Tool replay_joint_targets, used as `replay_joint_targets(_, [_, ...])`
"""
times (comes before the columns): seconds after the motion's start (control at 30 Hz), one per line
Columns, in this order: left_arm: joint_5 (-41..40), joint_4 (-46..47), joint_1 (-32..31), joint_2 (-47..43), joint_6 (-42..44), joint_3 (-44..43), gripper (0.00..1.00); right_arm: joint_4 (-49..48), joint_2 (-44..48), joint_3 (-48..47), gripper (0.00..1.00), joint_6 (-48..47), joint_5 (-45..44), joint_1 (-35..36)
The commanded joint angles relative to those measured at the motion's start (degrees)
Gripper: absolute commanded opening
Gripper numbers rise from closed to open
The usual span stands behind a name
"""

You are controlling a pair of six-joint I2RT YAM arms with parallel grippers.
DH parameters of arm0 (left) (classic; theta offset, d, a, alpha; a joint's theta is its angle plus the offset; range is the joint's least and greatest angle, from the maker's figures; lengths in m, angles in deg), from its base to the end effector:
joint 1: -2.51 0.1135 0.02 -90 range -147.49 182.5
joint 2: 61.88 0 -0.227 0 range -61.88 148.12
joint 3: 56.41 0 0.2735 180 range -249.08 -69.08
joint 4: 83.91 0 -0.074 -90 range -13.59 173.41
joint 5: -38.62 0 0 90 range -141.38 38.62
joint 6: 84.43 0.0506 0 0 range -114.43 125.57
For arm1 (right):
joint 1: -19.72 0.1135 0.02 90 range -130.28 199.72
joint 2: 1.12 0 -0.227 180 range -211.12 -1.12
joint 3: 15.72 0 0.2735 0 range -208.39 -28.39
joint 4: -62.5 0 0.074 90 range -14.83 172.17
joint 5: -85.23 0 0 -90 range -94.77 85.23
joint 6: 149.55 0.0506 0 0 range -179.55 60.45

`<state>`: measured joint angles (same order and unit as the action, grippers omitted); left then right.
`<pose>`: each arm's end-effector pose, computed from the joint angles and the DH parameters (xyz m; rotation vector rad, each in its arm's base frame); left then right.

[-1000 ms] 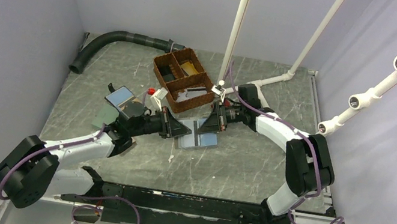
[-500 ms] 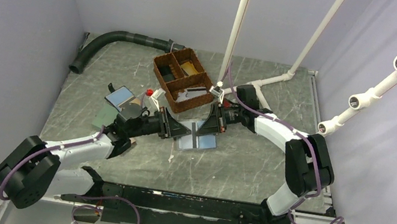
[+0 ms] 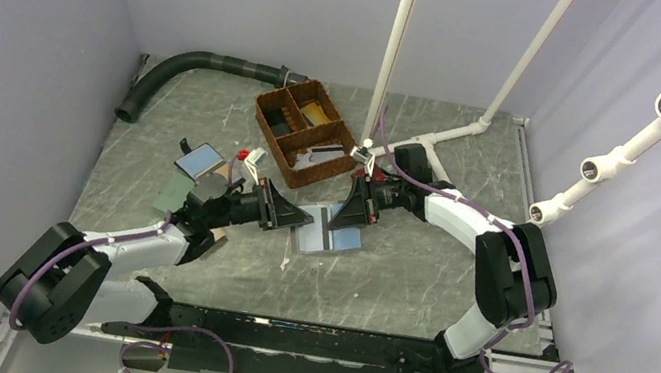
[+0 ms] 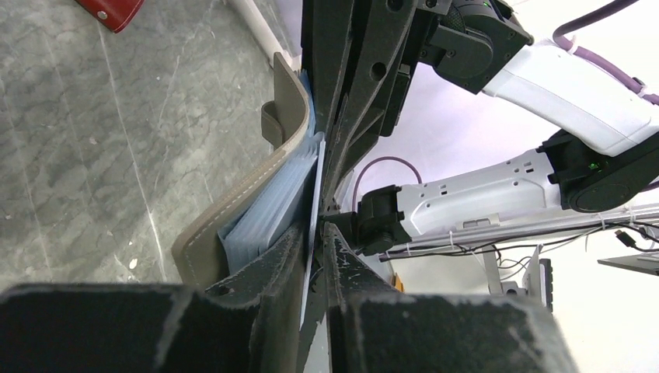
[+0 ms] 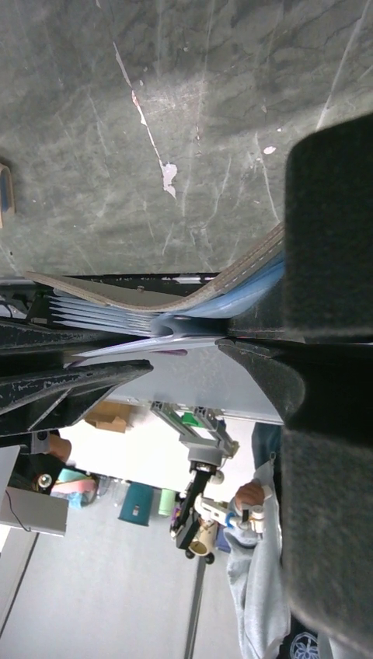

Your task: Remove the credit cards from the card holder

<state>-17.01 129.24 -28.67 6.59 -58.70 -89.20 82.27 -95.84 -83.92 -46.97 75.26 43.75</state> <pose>0.2201 -0.1666 0.1600 -0.0021 1.9240 -1.6900 0.2908 0.1842 0.1578 -0.9227 2.0402 1.9587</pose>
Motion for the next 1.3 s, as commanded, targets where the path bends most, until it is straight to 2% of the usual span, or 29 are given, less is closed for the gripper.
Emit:
replay_joint_targets(0.0, [2.5, 3.5, 1.1, -0.7, -0.3, 0.6, 0.15, 1.8, 0.2, -0.6, 0.00, -4.5, 2.6, -0.4])
replay_joint_targets(0.2, [3.9, 5.9, 2.9, -1.1, -1.4, 2.4, 0.06, 3.8, -0.5, -1.2, 0.00, -6.6, 2.1, -0.8])
replay_joint_targets(0.6, [6.5, 6.3, 4.9, -0.4, -1.6, 2.6, 0.08, 5.5, -1.4, -1.3, 0.00, -8.6, 1.4, -0.8])
replay_joint_targets(0.77, [6.9, 7.1, 6.0, 0.0, -1.8, 3.7, 0.00, 8.7, -1.7, -2.0, 0.00, -11.6, 0.0, -0.9])
replay_joint_targets(0.87, [7.0, 7.2, 7.0, 0.0, -2.1, 5.1, 0.00, 12.9, -1.8, -3.0, 0.00, -16.3, -2.0, -1.0])
replay_joint_targets(1.13, [7.3, -1.1, 9.0, -0.8, 0.8, 8.1, 0.00, 16.6, -2.4, -3.6, 0.00, -20.7, -4.8, -1.8])
replay_joint_targets(1.27, [5.9, -9.0, 9.1, -0.3, 4.6, 7.9, 0.00, 18.5, -3.4, -4.2, 0.00, -23.1, -6.9, -1.8])
